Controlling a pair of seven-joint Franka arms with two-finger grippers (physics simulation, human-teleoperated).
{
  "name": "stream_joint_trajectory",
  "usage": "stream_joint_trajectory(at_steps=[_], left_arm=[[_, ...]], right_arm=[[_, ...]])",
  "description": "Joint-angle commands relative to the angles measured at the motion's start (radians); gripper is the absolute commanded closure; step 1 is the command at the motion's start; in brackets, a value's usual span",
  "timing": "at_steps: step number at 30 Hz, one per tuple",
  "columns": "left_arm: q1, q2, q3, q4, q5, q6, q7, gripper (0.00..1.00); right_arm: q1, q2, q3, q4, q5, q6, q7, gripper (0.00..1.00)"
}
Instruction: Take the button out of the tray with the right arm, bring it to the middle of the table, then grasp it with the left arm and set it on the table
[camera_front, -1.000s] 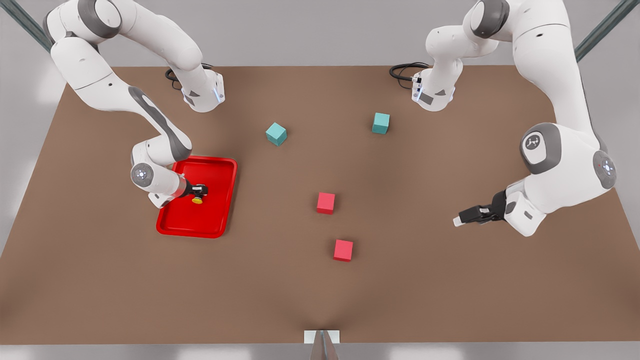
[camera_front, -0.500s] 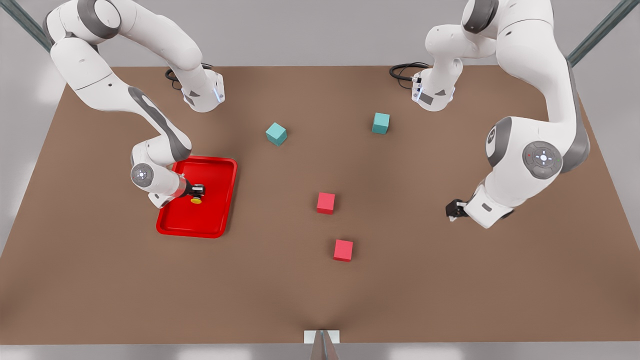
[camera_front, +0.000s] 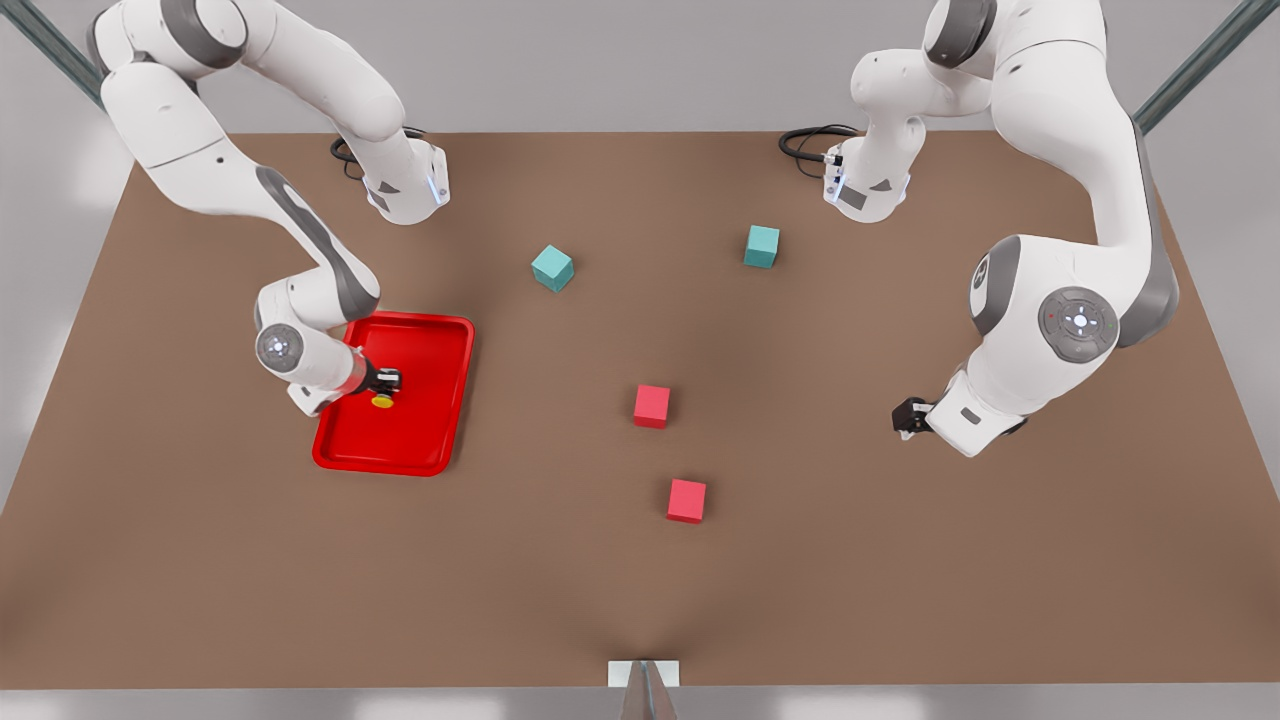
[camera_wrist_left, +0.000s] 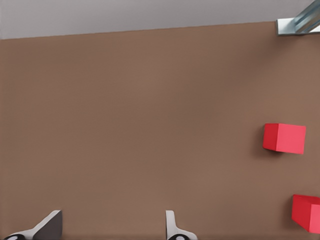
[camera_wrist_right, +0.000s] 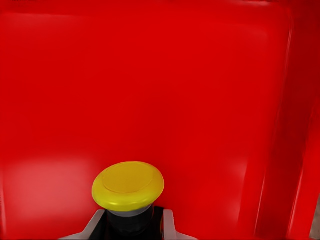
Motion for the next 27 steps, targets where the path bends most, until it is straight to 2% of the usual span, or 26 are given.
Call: stream_joint_trajectory(at_steps=[1, 7, 10, 11, 12, 14, 15, 18, 20, 22, 24, 27], left_arm=[[0.000, -0.001, 0.000, 0.001, 0.002, -0.003, -0.004, 0.00], [-0.001, -0.001, 0.000, -0.001, 0.002, -0.004, -0.008, 0.00], [0.000, -0.002, 0.000, -0.003, 0.002, -0.004, -0.007, 0.00], [-0.001, -0.002, 0.000, -0.001, 0.002, -0.004, -0.008, 0.00], [0.000, -0.002, 0.000, -0.001, 0.002, -0.004, -0.008, 0.00], [0.000, -0.001, 0.000, -0.001, 0.002, -0.004, -0.008, 0.00], [0.000, 0.001, 0.000, -0.001, 0.002, -0.003, -0.007, 0.00], [0.000, 0.001, 0.000, -0.001, 0.002, -0.003, -0.007, 0.00], [0.000, 0.002, 0.000, -0.001, 0.002, -0.003, -0.007, 0.00], [-0.006, -0.001, 0.000, -0.004, 0.002, -0.004, -0.010, 0.00], [-0.006, -0.001, 0.000, -0.003, 0.002, -0.004, -0.010, 0.00], [-0.005, -0.001, 0.000, -0.004, 0.002, -0.004, -0.008, 0.00]], right_arm=[[0.009, -0.011, 0.005, 0.017, 0.006, -0.061, 0.008, 0.51], [0.230, -0.025, -0.004, 0.291, 0.188, -0.339, 0.082, 0.51], [0.335, -0.023, -0.027, 0.376, 0.236, -0.411, 0.142, 0.51], [0.395, -0.020, -0.060, 0.409, 0.256, -0.440, 0.160, 0.51], [0.501, -0.015, -0.137, 0.469, 0.291, -0.474, 0.175, 0.51], [0.786, 0.015, -0.355, 0.599, 0.389, -0.521, 0.237, 0.51], [0.886, 0.047, -0.432, 0.678, 0.428, -0.544, 0.277, 0.51], [1.046, 0.182, -0.518, 0.912, 0.454, -0.616, 0.401, 0.51], [1.198, 0.242, -0.651, 1.035, 0.538, -0.633, 0.448, 0.51], [1.277, 0.288, -0.674, 1.109, 0.570, -0.630, 0.510, 0.51], [1.366, 0.333, -0.760, 1.178, 0.650, -0.633, 0.534, 0.51], [1.383, 0.423, -0.751, 1.297, 0.652, -0.610, 0.602, 0.51]])
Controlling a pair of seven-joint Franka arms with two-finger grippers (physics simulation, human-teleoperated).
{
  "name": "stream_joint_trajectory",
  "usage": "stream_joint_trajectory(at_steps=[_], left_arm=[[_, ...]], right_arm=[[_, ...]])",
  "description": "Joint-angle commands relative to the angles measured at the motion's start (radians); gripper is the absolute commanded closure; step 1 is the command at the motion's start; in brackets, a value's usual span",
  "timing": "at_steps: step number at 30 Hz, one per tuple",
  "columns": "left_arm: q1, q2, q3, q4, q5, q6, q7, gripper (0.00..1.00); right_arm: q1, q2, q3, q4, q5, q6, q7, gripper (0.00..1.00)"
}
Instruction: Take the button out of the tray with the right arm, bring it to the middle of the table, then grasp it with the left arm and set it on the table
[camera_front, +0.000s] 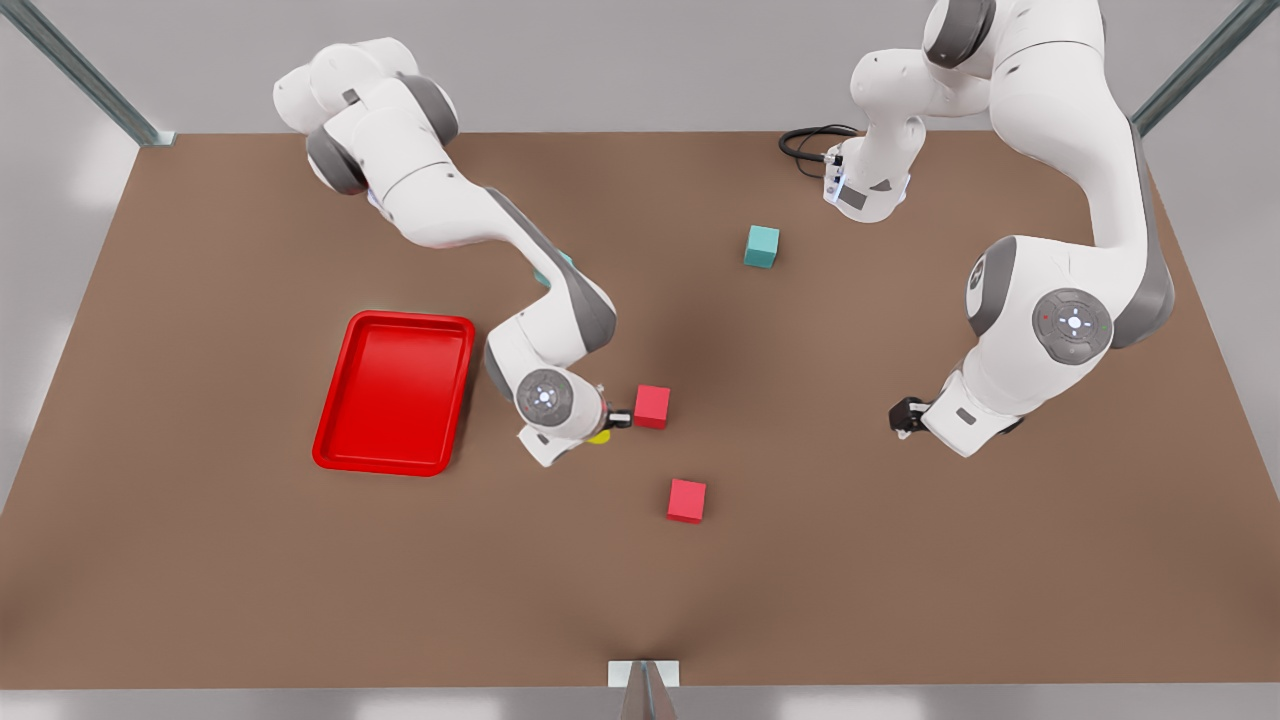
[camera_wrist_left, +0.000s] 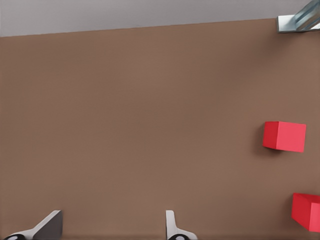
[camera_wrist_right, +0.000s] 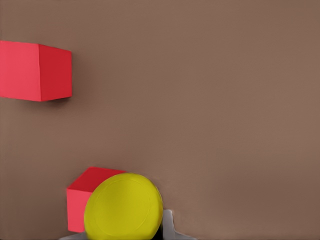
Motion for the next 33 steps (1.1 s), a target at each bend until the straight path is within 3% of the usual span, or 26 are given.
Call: stream_joint_trajectory(at_steps=[1, 6, 13, 16, 18, 19, 20, 24, 26, 30, 32, 33], left_arm=[[0.004, 0.000, 0.000, -0.001, 0.001, -0.001, -0.001, 0.00], [-0.019, 0.000, 0.000, 0.002, 0.001, -0.033, -0.006, 0.00], [-0.024, 0.014, 0.012, 0.008, 0.002, -0.097, 0.003, 0.00], [0.157, 0.058, 0.011, 0.008, -0.010, -0.087, 0.189, 0.00], [0.161, 0.075, 0.011, 0.001, -0.011, -0.093, 0.173, 0.00], [0.151, 0.084, 0.011, 0.001, -0.010, -0.094, 0.173, 0.00], [0.138, 0.089, 0.011, 0.001, -0.001, -0.096, 0.173, 0.00], [0.133, 0.090, 0.006, 0.001, -0.001, -0.094, 0.175, 0.00], [0.113, 0.096, 0.004, 0.004, -0.001, -0.087, 0.170, 0.00], [-0.083, 0.127, 0.003, 0.016, -0.019, -0.004, -0.093, 0.00], [-0.212, 0.158, 0.006, 0.063, -0.013, 0.018, -0.312, 0.00], [-0.257, 0.170, 0.006, 0.063, -0.011, 0.018, -0.455, 0.00]], right_arm=[[0.011, 0.045, 0.000, 0.081, 0.038, -0.020, 0.348, 0.51], [0.045, 0.111, 0.055, 0.187, 0.043, 0.115, 0.430, 0.51], [0.146, 0.179, 0.058, 0.232, 0.066, 0.343, 0.528, 0.49], [0.187, 0.212, 0.057, 0.235, 0.066, 0.440, 0.525, 0.48], [0.203, 0.229, 0.057, 0.239, 0.066, 0.471, 0.528, 0.45], [0.213, 0.240, 0.057, 0.239, 0.066, 0.501, 0.528, 0.17], [0.215, 0.243, 0.057, 0.239, 0.066, 0.503, 0.531, 0.00], [0.175, 0.226, 0.058, 0.238, 0.067, 0.422, 0.526, 0.00], [0.083, 0.090, 0.071, 0.172, 0.070, 0.247, 0.473, 0.00], [-0.173, -0.524, 0.074, -0.630, 0.049, 0.173, -0.061, 0.00], [-0.340, -0.740, 0.074, -0.834, -0.052, 0.083, -0.306, 0.00], [-0.419, -0.779, 0.074, -0.819, -0.108, -0.066, -0.377, 0.00]])
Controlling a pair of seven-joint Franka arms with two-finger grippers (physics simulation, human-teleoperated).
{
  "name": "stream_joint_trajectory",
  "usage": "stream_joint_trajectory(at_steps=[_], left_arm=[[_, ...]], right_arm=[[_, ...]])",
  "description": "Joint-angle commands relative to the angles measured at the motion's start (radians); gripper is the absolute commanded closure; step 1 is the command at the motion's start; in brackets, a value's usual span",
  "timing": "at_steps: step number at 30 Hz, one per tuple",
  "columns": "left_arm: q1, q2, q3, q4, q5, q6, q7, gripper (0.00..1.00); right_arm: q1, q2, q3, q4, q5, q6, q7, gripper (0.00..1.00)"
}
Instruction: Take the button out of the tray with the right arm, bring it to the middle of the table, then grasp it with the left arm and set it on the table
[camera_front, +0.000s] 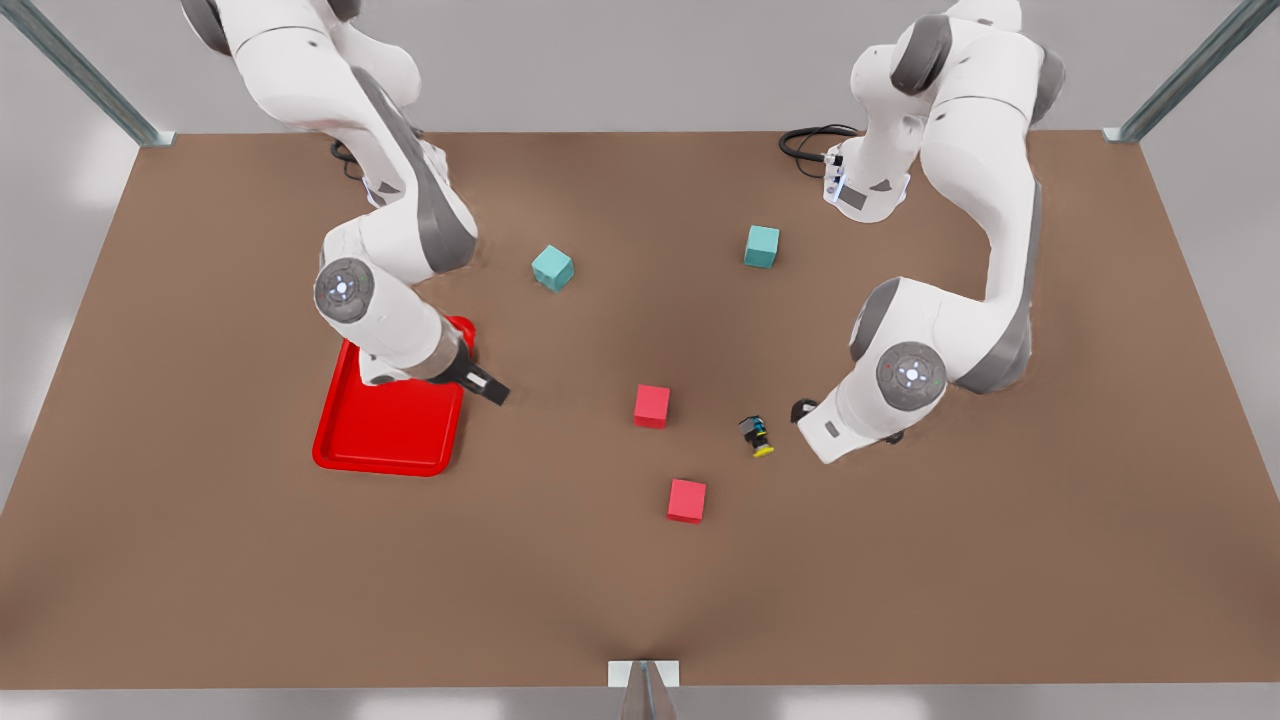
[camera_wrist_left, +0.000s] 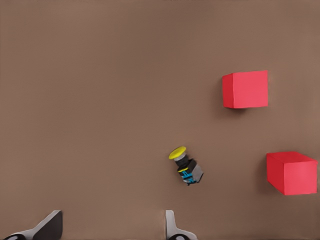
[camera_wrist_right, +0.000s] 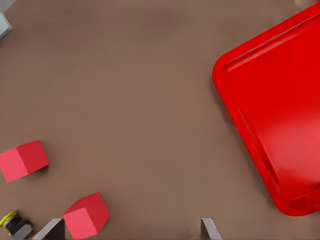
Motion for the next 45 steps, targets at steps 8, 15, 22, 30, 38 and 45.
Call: stream_joint_trajectory(at_steps=[8, 15, 22, 30, 38, 45], left_arm=[[-0.048, 0.158, 0.002, -0.017, 0.036, 0.140, -0.486, 0.00], [-0.050, 0.168, 0.001, -0.073, 0.042, 0.170, -0.477, 0.00], [-0.051, 0.168, 0.001, -0.080, 0.044, 0.160, -0.471, 0.00], [-0.025, 0.193, 0.001, -0.075, 0.038, 0.171, -0.396, 0.00], [-0.030, 0.231, 0.001, -0.078, 0.033, 0.162, -0.416, 0.00], [-0.030, 0.121, 0.001, -0.291, 0.042, 0.354, -0.716, 0.00]], right_arm=[[-0.295, -0.026, -0.067, 0.177, -0.106, -0.417, -0.930, 0.00], [-0.302, -0.018, -0.065, 0.179, -0.102, -0.431, -0.922, 0.00], [-0.305, 0.008, -0.065, 0.220, -0.103, -0.433, -0.922, 0.00], [-0.307, 0.051, -0.070, 0.254, -0.112, -0.451, -0.924, 0.00], [-0.299, 0.059, -0.070, 0.258, -0.112, -0.450, -0.922, 0.00], [-0.305, 0.143, -0.070, 0.285, -0.163, -0.471, -0.922, 0.00]])
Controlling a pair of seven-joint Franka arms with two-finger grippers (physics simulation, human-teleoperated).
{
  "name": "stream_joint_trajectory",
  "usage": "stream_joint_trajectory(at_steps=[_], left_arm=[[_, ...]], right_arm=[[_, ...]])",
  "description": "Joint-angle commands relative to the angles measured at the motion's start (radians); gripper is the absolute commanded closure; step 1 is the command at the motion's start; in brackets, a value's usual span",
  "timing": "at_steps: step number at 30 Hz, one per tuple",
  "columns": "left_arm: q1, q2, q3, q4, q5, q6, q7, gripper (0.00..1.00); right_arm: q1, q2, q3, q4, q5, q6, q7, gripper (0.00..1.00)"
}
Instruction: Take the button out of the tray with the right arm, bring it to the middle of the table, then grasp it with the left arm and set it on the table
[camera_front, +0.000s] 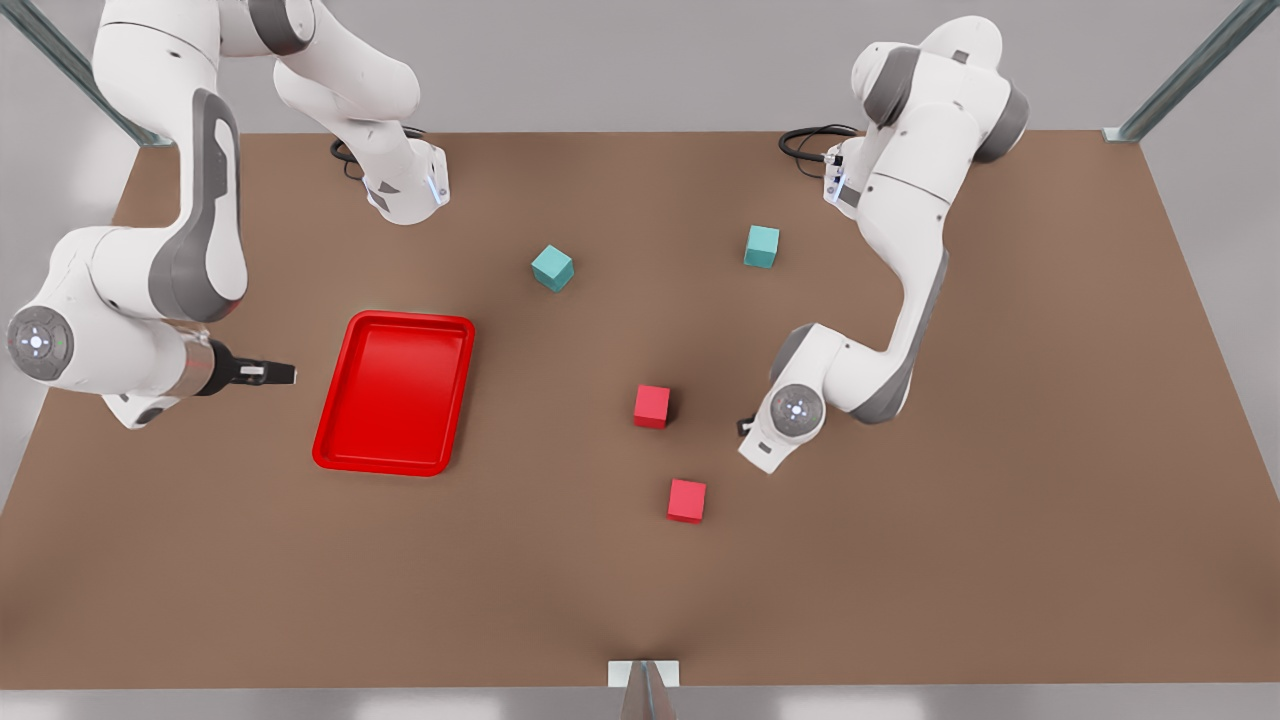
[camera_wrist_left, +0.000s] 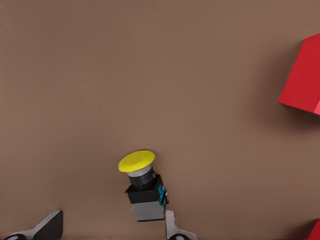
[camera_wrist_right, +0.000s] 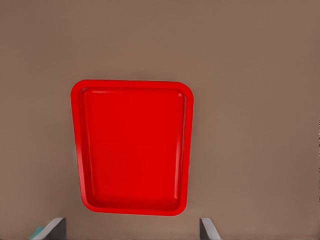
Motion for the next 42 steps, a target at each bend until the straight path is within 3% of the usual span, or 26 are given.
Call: stream_joint_trajectory(at_steps=[1, 10, 17, 20, 34, 37, 39, 42], left_arm=[[0.004, -0.005, -0.003, -0.026, -0.027, 0.157, -0.249, 0.00], [0.004, 0.017, 0.000, -0.138, -0.055, 0.398, -0.286, 0.00], [-0.006, -0.049, 0.000, -0.257, -0.049, 0.402, -0.322, 0.00], [0.001, -0.048, 0.000, -0.260, -0.049, 0.401, -0.322, 0.00], [-0.010, -0.028, 0.000, -0.263, -0.049, 0.393, -0.341, 0.00], [-0.009, -0.028, 0.000, -0.261, -0.049, 0.393, -0.343, 0.19], [-0.009, -0.026, 0.000, -0.261, -0.049, 0.392, -0.345, 0.25], [-0.009, -0.026, 0.000, -0.261, -0.051, 0.392, -0.345, 0.41]], right_arm=[[0.001, 0.045, 0.000, 0.035, -0.024, -0.016, -0.078, 0.00], [0.001, 0.050, 0.000, 0.035, -0.028, -0.020, -0.080, 0.00], [0.001, 0.010, 0.002, 0.003, -0.027, -0.008, -0.075, 0.00], [-0.001, -0.044, 0.005, -0.060, -0.027, 0.029, -0.074, 0.00], [-0.002, -0.036, 0.005, -0.047, -0.024, 0.004, -0.072, 0.00], [-0.002, -0.032, 0.005, -0.047, -0.024, 0.004, -0.072, 0.00], [-0.002, -0.032, 0.005, -0.047, -0.024, 0.006, -0.072, 0.00], [-0.002, -0.032, 0.005, -0.047, -0.022, 0.006, -0.072, 0.00]])
